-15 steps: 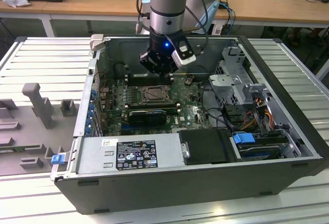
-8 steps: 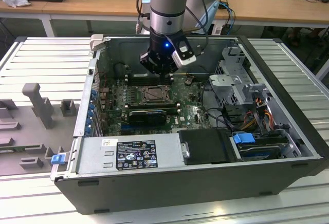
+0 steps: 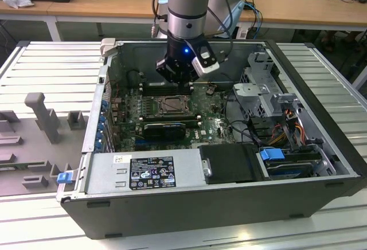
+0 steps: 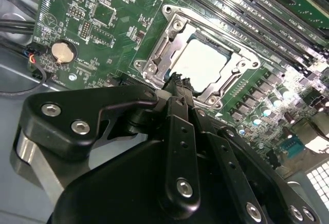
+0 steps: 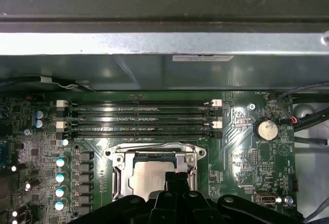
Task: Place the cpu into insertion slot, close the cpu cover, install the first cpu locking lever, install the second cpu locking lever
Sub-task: 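Install the second cpu locking lever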
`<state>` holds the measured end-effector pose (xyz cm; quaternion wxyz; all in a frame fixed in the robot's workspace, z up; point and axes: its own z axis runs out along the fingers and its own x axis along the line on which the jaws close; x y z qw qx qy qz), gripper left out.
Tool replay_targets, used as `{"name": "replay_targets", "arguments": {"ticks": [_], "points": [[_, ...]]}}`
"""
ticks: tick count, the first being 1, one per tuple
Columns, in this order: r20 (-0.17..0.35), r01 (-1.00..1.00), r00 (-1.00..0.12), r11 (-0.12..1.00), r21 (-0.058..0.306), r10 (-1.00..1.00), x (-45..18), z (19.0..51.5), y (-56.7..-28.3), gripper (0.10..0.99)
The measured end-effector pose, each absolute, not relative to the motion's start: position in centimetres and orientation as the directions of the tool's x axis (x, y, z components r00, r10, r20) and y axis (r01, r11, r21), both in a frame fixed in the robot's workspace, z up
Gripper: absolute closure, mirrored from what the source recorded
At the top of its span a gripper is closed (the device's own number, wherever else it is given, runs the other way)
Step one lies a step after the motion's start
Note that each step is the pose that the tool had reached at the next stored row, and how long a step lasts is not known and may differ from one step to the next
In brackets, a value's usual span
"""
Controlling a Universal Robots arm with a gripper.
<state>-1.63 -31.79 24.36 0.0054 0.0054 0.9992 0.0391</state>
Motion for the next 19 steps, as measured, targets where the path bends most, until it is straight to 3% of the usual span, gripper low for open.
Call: {"name": "replay_targets", "arguments": {"ticks": [19], "points": [[-0.010,0.010,-1.000,0.997,0.078,0.011,-1.6,25.3,-32.9,0.980]]}}
